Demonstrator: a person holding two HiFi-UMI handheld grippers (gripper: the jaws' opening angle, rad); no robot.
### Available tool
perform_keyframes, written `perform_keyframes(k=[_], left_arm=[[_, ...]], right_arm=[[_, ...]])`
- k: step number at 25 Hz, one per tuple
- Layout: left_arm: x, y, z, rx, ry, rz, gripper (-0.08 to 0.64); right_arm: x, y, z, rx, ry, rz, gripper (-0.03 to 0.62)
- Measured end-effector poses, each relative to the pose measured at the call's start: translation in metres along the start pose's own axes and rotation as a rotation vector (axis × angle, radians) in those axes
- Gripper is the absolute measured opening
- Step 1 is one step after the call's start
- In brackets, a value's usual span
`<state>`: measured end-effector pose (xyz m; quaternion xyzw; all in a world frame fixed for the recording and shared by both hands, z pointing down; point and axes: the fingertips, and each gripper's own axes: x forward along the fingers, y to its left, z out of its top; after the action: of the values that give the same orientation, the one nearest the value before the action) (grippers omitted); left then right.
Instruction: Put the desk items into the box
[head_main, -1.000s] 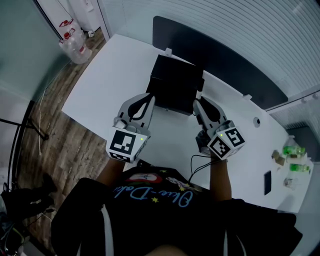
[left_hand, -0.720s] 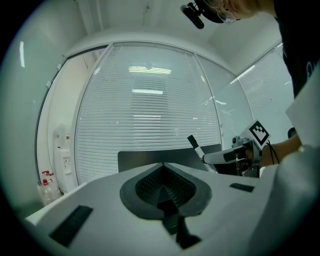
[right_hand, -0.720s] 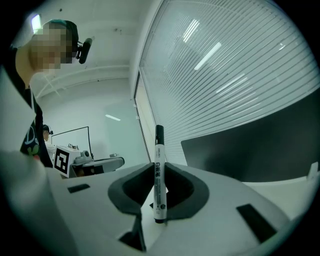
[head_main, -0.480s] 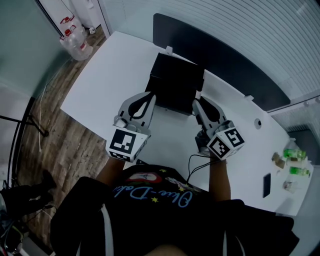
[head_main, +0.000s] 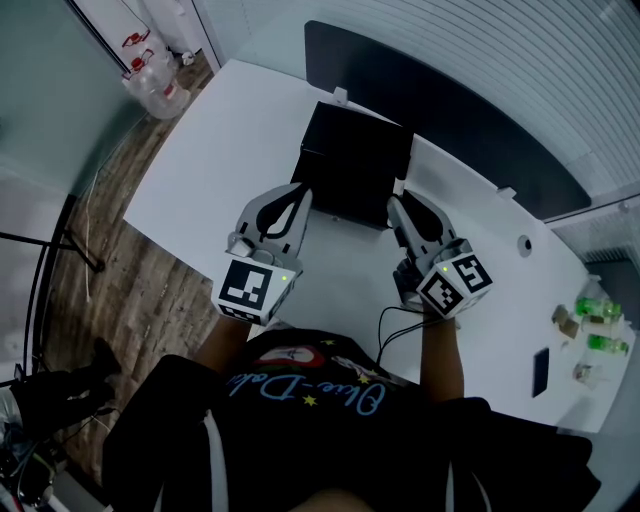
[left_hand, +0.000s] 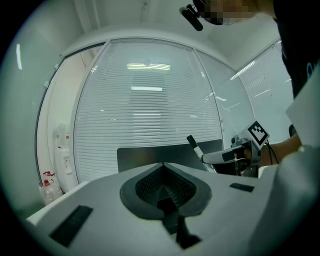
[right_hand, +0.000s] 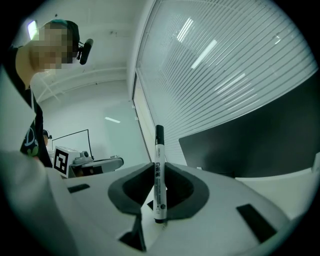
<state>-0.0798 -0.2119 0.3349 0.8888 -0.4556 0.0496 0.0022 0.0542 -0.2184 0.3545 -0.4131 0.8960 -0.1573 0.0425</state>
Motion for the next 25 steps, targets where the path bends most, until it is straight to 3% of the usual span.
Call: perform_keyframes(k=[13, 25], left_arm=[[0.005, 0.004, -0.008, 0.008, 0.014, 0.010, 0.008], [0.014, 0.027, -0.013, 0.019, 0.045, -0.033, 0.008]], right_arm=[[0.001, -0.007, -0.011, 0.011, 0.019, 0.003, 0.072], [0.026, -0.005, -0.020, 0.023, 0.035, -0.022, 0.072]])
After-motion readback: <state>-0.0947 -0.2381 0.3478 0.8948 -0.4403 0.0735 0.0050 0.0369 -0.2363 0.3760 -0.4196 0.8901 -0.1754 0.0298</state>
